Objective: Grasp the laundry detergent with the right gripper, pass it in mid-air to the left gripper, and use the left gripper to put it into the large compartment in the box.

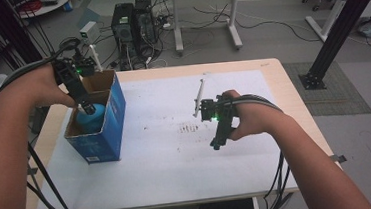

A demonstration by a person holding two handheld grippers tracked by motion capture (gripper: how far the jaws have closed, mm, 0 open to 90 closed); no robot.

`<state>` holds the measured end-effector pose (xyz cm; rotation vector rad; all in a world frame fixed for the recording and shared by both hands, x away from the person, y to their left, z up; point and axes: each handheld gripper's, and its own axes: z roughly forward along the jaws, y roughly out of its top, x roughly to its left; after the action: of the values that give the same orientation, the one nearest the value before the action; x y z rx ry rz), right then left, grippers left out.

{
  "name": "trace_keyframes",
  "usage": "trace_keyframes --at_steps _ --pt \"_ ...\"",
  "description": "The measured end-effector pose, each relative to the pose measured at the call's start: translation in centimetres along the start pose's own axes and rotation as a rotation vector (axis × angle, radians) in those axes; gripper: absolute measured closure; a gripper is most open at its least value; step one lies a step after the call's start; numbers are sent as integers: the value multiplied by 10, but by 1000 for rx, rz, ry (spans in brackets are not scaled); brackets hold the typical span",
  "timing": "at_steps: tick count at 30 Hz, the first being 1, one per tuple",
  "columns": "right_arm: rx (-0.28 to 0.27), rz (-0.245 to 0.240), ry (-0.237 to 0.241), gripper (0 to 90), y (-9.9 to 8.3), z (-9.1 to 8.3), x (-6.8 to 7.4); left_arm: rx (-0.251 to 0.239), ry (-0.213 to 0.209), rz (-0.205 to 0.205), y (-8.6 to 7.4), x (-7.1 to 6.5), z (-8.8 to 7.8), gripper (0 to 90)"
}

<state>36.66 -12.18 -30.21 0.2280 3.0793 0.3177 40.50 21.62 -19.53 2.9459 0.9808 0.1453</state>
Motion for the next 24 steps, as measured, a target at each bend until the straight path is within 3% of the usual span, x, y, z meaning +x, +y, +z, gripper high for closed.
trace_keyframes --at_steps 8,11,12,13,15,16,18,20,21,23,24 --pt "10 6 0 37 -2 0 -1 -2 -5 87 17 -18 -9 182" --pt "12 5 2 37 -2 -1 -2 -2 -5 87 17 -18 -9 175" --pt "12 5 2 37 -2 -1 -2 -9 -11 147 27 -30 -13 175" --pt "19 16 5 37 -3 -2 -2 -9 -18 166 30 -33 -13 166" --pt "19 15 5 37 -4 -2 -2 -9 -18 166 30 -33 -13 165" --pt "19 15 5 37 -4 -2 -2 0 -29 215 39 -45 -12 165" --pt "23 8 -1 37 -3 -3 -3 15 -48 262 46 -53 -9 143" --pt "27 9 3 37 -2 -4 -3 18 -50 277 50 -57 -7 127" --pt "27 11 1 37 -1 -4 -3 30 -53 315 58 -64 -3 127" --pt "30 12 3 37 0 -5 -3 32 -54 325 60 -66 -1 118" --pt "31 12 3 37 0 -5 -3 36 -67 365 68 -73 4 118"
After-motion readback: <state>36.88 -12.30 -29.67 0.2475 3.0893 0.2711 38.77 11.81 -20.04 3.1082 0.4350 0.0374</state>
